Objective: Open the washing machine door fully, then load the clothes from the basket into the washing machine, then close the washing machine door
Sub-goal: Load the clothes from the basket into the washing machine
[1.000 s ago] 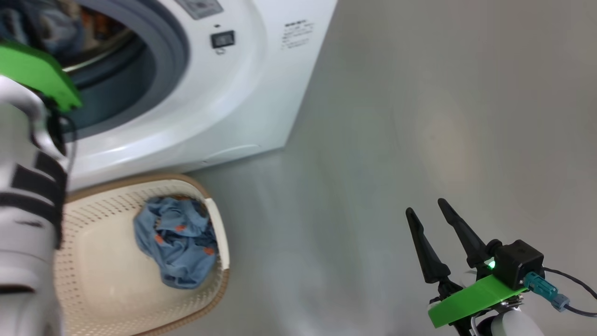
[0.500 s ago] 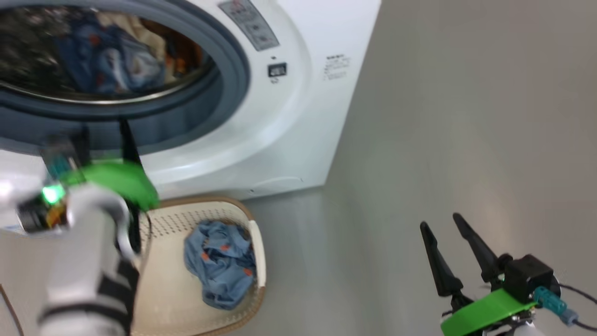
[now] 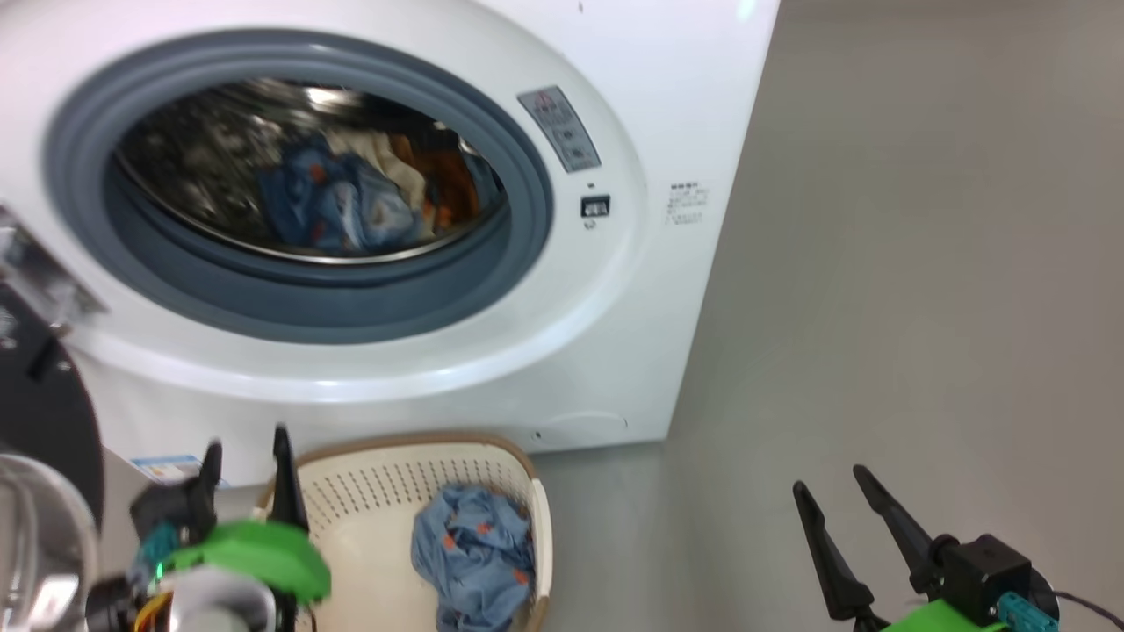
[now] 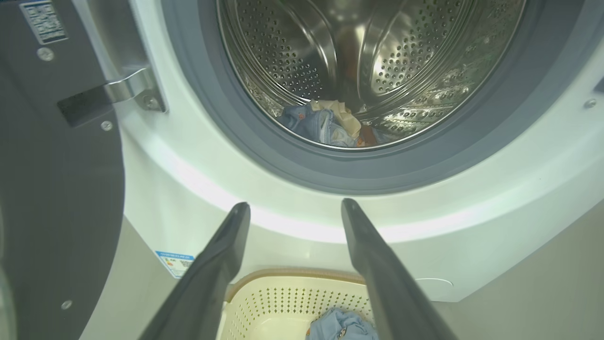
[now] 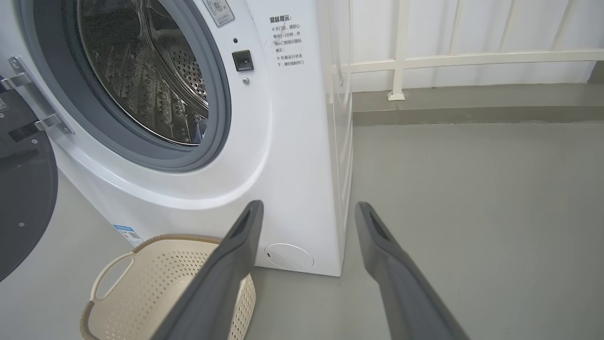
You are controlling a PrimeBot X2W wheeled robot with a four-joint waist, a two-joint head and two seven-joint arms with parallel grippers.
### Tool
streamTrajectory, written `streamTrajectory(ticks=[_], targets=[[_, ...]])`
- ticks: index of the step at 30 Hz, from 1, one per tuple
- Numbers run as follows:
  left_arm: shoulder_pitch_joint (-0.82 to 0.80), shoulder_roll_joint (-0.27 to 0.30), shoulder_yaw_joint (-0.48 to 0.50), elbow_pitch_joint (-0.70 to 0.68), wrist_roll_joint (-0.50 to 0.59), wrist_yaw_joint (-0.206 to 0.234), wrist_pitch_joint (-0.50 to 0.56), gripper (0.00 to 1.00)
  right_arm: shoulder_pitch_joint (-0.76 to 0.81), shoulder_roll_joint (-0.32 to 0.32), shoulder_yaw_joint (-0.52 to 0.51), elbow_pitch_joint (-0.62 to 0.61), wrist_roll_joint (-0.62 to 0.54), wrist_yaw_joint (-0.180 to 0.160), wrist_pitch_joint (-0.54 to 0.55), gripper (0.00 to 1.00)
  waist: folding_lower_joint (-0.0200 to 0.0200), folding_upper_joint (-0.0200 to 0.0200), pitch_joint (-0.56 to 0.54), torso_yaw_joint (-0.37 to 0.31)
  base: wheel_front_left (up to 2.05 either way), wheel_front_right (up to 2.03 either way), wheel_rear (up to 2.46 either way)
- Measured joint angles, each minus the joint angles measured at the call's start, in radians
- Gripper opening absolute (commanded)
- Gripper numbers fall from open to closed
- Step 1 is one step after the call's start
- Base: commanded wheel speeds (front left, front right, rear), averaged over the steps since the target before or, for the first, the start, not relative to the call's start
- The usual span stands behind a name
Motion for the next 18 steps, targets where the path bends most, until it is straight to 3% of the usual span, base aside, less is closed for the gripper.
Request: streamTrajectory(ticks=[5,18], targets=[[0.099,-0.003,0.010,-0.045,-0.009,-0.031,0.000,1.00,0.024,0.001,-0.004,0.001,-0.010,0.000,0.000,1.00,0.0000,0.0000,-0.049,0.014,0.00,0.00,0.00],[0.282,-0.006,0.040,-0.244,-0.003,-0.052,0.000,1.00,0.053,0.002,-0.031,0.000,-0.020,0.000,0.000,1.00,0.0000,0.0000,-0.127,0.032,0.00,0.00,0.00]])
